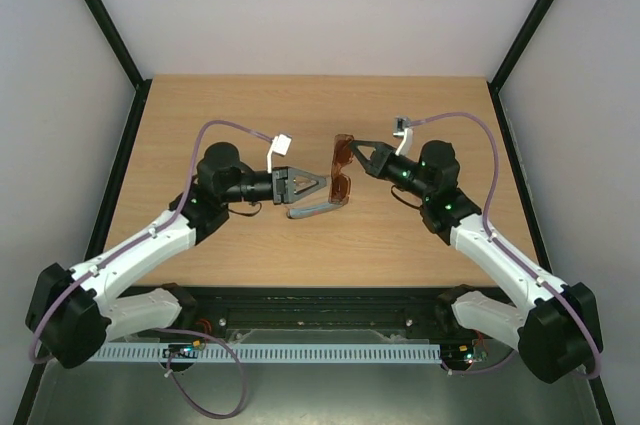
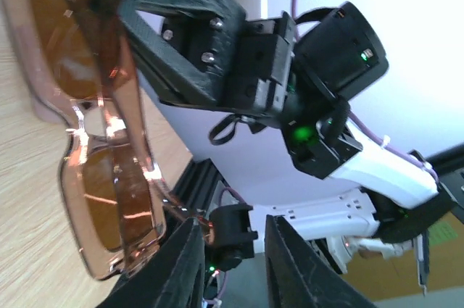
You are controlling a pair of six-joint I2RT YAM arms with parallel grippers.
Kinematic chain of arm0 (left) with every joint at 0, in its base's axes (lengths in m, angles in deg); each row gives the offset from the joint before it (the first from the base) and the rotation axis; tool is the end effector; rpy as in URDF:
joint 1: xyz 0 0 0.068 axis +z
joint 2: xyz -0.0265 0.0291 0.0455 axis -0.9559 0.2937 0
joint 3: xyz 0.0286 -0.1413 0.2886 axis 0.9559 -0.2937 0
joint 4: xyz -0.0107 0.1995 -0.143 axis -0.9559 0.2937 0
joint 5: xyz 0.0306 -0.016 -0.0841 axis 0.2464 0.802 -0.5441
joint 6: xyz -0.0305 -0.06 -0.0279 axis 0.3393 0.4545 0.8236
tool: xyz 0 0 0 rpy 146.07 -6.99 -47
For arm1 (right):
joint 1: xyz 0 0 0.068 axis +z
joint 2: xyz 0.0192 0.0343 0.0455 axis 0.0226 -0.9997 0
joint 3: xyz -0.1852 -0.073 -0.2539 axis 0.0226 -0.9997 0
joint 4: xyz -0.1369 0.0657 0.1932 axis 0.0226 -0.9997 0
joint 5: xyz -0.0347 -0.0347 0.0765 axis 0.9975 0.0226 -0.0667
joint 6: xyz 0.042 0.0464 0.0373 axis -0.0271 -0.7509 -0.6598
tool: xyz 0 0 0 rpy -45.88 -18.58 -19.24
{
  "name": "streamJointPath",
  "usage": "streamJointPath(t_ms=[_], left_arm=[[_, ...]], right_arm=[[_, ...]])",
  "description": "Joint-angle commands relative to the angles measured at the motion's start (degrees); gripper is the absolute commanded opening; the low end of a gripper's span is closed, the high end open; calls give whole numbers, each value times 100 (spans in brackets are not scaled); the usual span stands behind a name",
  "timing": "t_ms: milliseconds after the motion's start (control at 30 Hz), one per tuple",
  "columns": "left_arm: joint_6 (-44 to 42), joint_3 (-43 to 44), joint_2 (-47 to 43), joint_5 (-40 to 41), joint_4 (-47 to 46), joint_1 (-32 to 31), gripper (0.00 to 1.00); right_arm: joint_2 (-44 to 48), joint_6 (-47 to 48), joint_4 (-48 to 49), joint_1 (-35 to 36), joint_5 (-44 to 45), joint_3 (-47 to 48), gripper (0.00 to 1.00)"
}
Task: Organize the sunglasses
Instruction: Pick up the sunglasses from the center of the board.
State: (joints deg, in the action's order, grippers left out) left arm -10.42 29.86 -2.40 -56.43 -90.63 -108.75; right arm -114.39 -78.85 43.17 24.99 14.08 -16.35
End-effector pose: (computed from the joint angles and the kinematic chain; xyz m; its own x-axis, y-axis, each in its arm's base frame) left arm 0.1634 -0.1714 0.3756 -0.7665 -0.1173 -0.6315 0.6240 0.0967 -0.7754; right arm 0.1861 0.1301 0.3620 -0.6698 0.3592 -0.6499 -0.5600 0.3303 0.7598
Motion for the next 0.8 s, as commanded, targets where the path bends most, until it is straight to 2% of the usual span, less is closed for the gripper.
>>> streamJointPath(t_ms=[0,200,400,500,600,667,767], left_arm=[[198,14,236,-265,-623,-116,24],[-296,351,658,-145,208,-165,22],[-1166,782,852,314,1528,-142,29],[-1499,817,747,1120,2188,-16,36],[-1672,704,607,2564,2886,178,43],[-1748,638,651,3414,3266,401,54],[-2058,505,945,3576,3317,758,64]], right_arm=[[122,-337,460,44,-264,-90,1],[204,-683,728,52,-451,-223,1],[347,-585,365,52,-145,-306,1],[452,-175,-291,52,415,-266,1],[540,83,-694,52,797,-348,1],[561,159,-797,52,858,-432,1],[553,182,-827,53,777,-565,1]])
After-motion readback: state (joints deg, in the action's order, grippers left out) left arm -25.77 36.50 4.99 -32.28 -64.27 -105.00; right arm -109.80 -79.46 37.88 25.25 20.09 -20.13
